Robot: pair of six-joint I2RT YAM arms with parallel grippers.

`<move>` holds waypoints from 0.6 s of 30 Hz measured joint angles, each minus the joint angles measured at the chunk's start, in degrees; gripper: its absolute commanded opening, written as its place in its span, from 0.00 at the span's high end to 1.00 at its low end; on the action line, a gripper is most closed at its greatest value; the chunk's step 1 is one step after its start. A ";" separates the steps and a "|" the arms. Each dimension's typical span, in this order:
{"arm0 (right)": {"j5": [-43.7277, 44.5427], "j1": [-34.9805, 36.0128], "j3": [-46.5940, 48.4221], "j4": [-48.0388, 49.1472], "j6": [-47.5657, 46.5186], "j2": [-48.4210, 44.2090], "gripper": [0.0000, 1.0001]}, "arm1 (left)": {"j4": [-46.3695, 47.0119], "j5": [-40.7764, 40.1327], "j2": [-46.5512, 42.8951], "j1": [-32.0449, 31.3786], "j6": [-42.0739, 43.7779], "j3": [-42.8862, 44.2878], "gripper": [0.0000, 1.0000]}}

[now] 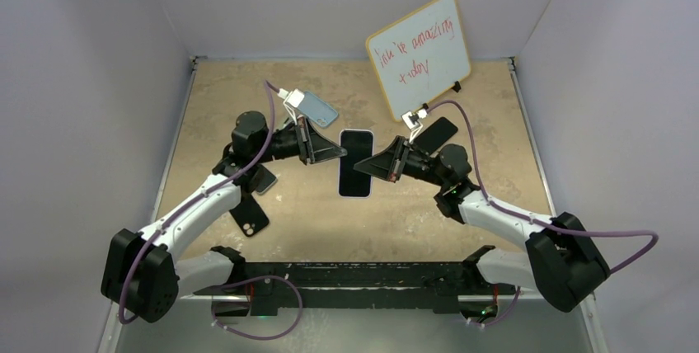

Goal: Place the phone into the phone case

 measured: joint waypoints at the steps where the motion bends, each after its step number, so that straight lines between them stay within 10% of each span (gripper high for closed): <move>1: 0.04 0.00 0.00 -0.66 -0.24 0.04 1.00 | -1.29 -0.57 -0.04 -0.11 1.03 0.24 1.00; 18: 0.09 0.22 1.62 -6.16 -2.03 -0.72 0.56 | -10.01 -1.07 -2.05 -1.33 7.15 2.19 1.00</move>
